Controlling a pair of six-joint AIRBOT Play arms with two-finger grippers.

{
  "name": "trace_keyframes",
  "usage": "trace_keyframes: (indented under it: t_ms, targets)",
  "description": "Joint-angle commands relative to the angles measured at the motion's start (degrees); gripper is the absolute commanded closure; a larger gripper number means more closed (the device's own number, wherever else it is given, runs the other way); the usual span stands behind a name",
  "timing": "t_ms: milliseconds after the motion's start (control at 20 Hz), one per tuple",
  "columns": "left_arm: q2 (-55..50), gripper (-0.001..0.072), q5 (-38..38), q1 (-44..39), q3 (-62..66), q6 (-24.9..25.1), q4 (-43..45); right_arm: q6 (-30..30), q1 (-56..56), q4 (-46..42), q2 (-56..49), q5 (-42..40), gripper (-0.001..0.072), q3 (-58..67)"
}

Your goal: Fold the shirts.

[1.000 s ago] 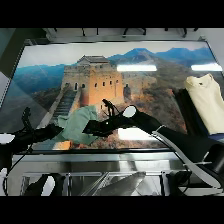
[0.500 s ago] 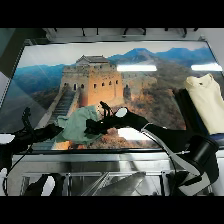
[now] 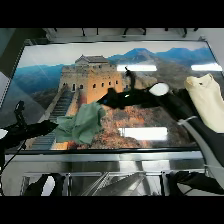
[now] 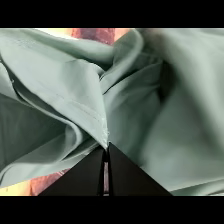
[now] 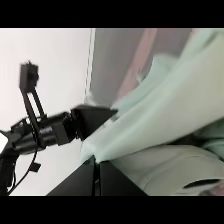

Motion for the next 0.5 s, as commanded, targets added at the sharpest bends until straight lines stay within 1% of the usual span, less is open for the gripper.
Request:
trace_keyframes:
  t_ms: [0,100,250,300,450]
  targets:
    - [0.09,0.0695,-2.40,-0.09,3.69,-6.08,6.29,6.88,-11.23,-12.96,9.31,3.30,0.0689,0.04]
    - [0.11,0.0695,-3.34,-0.15,7.10,-8.94,8.33,7.50,-16.65,-17.00,12.59,6.51,0.0690,0.04]
    - [1.29,0.0695,-3.52,-0.17,14.29,-10.32,8.35,9.86,-23.78,-21.33,16.61,9.14,0.0690,0.02]
    - [1.79,0.0696,-3.89,-0.17,16.87,-10.32,8.52,10.25,-25.53,-22.32,17.55,9.57,0.0690,0.02]
    - [3.65,0.0696,-7.06,-0.20,22.86,-12.76,13.09,10.45,-29.31,-23.17,20.57,11.17,0.0690,0.04]
